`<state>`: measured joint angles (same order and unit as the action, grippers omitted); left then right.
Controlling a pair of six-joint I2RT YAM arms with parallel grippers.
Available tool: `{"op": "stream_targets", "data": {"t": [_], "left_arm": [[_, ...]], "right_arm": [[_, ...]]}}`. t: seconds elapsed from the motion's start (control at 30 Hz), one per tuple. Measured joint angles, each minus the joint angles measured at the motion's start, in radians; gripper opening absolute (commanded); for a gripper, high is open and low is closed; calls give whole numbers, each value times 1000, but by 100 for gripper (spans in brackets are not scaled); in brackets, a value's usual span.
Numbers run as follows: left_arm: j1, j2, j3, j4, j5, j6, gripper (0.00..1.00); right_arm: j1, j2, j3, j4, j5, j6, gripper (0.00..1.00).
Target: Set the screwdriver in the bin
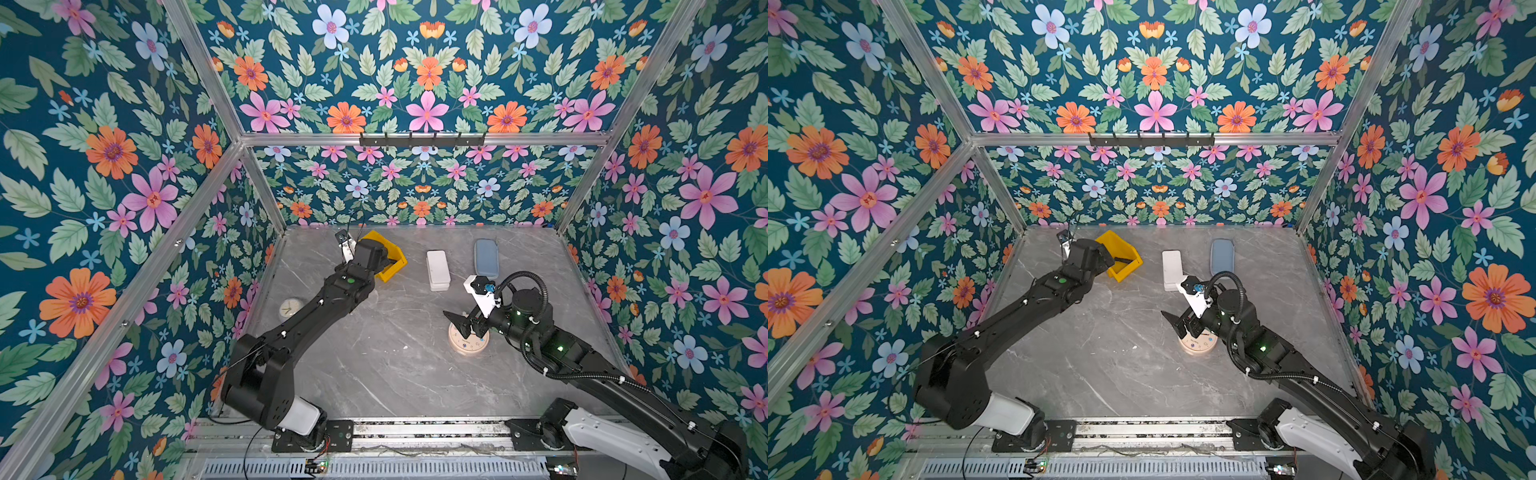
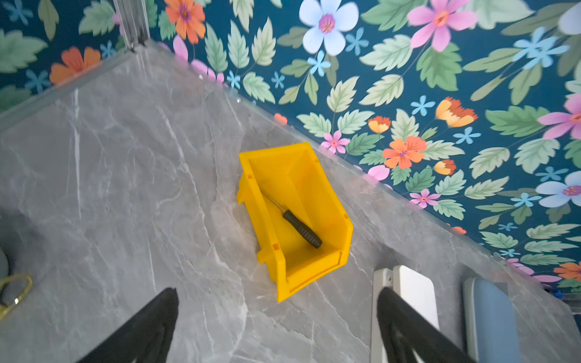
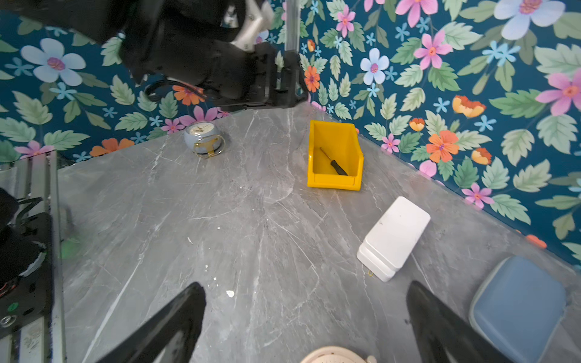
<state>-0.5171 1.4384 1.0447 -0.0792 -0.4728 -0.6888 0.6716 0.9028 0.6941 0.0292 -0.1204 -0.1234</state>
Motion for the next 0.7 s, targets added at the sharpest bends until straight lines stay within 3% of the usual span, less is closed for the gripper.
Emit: {"op": "stream_targets", "data": {"t": [0.37, 0.7], "left_arm": [[31, -274, -519, 573, -77, 468, 100], [113, -285, -753, 888, -101, 709, 100]], "right_arm": [[-248, -150, -154, 27, 127, 98, 99], [-517, -182, -338, 98, 164, 138, 99]]}}
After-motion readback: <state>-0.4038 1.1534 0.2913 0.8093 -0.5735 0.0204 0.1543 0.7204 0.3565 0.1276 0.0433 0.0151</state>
